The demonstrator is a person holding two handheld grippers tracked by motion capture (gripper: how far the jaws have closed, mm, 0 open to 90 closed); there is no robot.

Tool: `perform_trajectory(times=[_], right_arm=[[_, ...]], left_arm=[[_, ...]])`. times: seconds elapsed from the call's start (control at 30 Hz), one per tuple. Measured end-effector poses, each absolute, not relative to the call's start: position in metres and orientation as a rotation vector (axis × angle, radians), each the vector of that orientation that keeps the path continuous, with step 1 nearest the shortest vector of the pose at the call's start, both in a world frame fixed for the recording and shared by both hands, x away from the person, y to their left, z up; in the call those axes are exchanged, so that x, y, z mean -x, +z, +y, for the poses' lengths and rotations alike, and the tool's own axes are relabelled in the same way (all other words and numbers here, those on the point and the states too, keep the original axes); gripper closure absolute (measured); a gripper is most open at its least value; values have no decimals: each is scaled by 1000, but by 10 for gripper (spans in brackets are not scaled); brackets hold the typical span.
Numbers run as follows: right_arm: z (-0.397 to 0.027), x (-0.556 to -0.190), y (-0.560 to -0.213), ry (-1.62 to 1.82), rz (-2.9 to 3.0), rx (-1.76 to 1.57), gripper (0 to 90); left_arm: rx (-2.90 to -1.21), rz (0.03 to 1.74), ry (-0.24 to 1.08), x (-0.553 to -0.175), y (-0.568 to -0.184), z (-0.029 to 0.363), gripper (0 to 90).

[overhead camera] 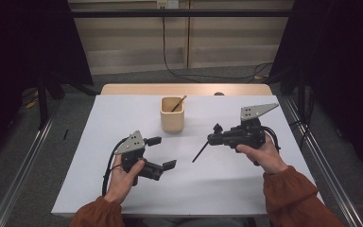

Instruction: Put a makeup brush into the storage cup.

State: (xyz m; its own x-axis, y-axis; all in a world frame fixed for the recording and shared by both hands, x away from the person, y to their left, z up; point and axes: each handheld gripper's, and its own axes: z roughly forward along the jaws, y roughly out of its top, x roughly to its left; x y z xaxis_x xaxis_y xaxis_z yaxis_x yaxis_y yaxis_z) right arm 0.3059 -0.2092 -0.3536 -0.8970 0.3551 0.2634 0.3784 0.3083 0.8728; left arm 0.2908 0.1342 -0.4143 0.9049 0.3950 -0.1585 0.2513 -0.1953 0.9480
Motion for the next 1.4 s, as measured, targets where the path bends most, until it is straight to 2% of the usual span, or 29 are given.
perform_trajectory(times=[0.63,1.2,1.4], right_arm=[[-179,-319,-332,-1213,-2740,594,857],[-168,-323,-335,-1188,-2734,579,857],[-163,-323,-335,-1199,-2733,559,857]], left_arm=[[-1819,430,98,-290,-412,121,29],[-1816,375,28,-292,-414,95,44],[-1811,376,27,-293,-415,87,88]])
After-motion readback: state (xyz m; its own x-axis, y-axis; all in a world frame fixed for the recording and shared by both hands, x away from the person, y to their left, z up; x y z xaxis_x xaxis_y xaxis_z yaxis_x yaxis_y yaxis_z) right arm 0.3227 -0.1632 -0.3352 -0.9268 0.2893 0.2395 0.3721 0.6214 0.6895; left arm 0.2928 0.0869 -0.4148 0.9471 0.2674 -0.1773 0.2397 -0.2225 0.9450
